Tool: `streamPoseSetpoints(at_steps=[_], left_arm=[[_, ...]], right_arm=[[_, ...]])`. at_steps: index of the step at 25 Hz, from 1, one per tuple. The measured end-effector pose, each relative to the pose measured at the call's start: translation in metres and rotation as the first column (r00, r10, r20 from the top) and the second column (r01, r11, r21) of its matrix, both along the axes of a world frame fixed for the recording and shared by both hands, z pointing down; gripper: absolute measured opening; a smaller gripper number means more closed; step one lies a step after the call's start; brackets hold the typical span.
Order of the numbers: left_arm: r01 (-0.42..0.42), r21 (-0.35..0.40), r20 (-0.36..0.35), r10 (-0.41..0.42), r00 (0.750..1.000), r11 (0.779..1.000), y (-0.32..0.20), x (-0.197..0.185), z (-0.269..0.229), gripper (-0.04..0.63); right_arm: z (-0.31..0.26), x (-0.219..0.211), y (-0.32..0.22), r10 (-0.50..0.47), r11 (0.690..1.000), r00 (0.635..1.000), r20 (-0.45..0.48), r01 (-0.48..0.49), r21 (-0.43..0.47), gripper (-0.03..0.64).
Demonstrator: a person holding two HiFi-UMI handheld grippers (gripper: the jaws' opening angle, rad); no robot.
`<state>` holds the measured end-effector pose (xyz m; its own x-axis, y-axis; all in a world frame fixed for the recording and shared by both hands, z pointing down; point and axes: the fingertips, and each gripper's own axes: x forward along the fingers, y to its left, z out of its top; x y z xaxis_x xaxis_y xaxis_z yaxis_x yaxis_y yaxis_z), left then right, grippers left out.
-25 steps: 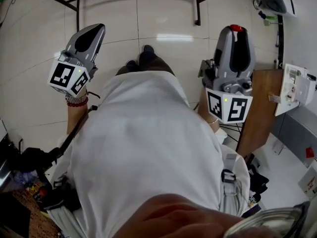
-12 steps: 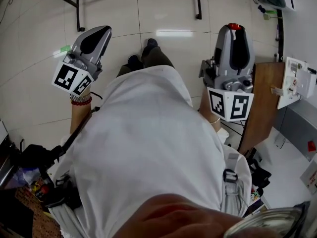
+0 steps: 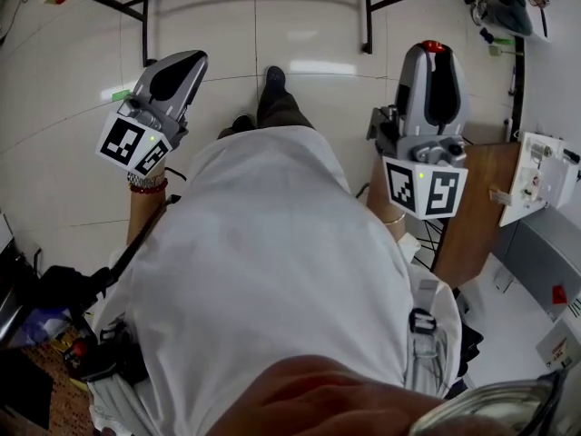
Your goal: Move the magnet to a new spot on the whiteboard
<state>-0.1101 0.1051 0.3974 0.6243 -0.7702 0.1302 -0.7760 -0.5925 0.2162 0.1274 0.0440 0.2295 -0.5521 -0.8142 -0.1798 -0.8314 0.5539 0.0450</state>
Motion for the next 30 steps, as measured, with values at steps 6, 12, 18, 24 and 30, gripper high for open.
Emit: streamPoseSetpoints(at_steps=[6,12,18,24,30], left_arm=[[0.107,0.053,0.046,-0.109,0.993,0.993,-0.095,-0.013,-0.028,0.006],[0.113,0.074,0.059,-0.117,0.991,0.991,-0.16,0.014,-0.041,0.006],[0.034,0.076,0.115,-0.043,0.992,0.996,-0.2,0.044,-0.045,0.006],[-0.08,0.131,0.06,0.073,0.996,0.988,-0.24,0.052,-0.053,0.006],[-0.416,0.248,0.123,0.397,0.91,0.875,-0.269,0.073,-0.082,0.006]], right_arm=[[-0.003,0.028,-0.089,0.026,0.999,1.0,-0.014,-0.025,0.039,0.124],[-0.003,0.055,-0.152,-0.005,0.999,1.0,-0.017,0.006,0.046,0.124],[-0.007,0.038,-0.205,-0.047,0.997,0.999,-0.012,0.047,0.06,0.124],[-0.001,0.003,-0.246,-0.062,0.998,0.998,-0.009,0.062,0.031,0.124],[-0.025,-0.042,-0.295,-0.032,0.996,0.999,-0.026,0.034,0.084,0.124]])
